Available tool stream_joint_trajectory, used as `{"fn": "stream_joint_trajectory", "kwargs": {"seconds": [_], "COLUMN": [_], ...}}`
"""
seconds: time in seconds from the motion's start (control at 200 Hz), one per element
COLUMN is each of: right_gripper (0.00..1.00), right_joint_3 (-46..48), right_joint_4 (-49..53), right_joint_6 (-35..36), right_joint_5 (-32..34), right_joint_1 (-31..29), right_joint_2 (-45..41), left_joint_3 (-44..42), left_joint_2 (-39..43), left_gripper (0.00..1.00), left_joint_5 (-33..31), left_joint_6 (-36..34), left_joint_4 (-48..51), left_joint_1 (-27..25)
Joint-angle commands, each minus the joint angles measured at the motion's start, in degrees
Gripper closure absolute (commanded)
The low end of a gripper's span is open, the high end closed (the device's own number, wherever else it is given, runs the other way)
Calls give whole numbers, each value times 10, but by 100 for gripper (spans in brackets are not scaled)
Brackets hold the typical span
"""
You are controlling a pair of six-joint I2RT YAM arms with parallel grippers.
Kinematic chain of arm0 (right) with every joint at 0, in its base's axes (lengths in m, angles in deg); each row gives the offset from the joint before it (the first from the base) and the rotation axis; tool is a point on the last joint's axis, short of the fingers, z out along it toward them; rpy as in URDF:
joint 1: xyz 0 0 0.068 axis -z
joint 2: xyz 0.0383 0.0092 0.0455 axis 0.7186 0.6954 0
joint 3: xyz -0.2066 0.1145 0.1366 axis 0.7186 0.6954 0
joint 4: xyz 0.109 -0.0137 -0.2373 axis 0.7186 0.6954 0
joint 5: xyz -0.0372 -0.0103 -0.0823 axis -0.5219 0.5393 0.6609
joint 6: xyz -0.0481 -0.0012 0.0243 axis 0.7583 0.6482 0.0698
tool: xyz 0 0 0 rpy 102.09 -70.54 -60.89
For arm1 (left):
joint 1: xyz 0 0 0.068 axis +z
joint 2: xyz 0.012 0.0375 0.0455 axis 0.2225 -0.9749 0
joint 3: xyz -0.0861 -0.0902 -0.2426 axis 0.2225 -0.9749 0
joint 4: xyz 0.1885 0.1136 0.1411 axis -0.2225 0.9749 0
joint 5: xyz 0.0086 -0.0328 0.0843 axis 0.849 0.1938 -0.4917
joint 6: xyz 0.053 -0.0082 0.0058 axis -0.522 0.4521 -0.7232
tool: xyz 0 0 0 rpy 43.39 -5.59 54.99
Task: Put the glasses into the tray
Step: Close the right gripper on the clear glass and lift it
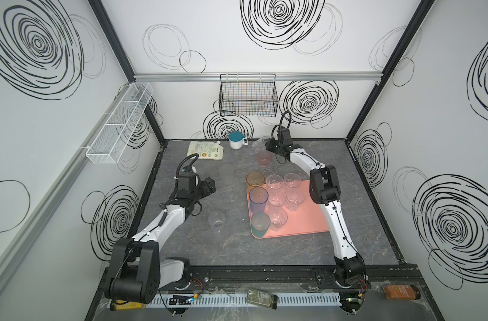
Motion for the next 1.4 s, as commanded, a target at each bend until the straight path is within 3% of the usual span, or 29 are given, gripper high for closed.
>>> {"fn": "stream_joint_trajectory", "kwargs": {"seconds": [0.0, 0.08, 0.31, 0.595, 0.775, 0.946, 1.186, 1.396], "right_gripper": [75, 81, 85, 88, 87, 69, 36, 29], "right_joint_3": [20, 22, 51, 216, 217, 201, 47, -71], "right_joint_4": [-17, -20, -29, -106, -99, -115, -94, -90], "right_joint_6": [-9, -14, -12, -23, -28, -41, -41, -48], "right_joint_5": [-1, -1, 1, -9, -23, -30, -46, -50], "right_joint_1": [-5, -3, 8, 37, 42, 29, 9, 3], "right_joint_2": [-37, -43, -90, -219, -206, -182, -64, 25], "left_joint_3": [12, 12, 13, 12, 10, 8, 1, 13], "left_joint_2": [-4, -5, -3, 5, 10, 8, 10, 4], "left_gripper": [13, 13, 12, 11, 11, 10, 10, 10], "left_joint_5": [6, 6, -6, -31, -46, -41, -58, -71], "left_joint_6": [6, 6, -2, -14, -24, -23, -32, -23], "left_joint_4": [-28, -28, -24, -19, -16, -27, -36, -33], "left_joint_1": [5, 5, 6, -3, -15, -19, -46, -60]}}
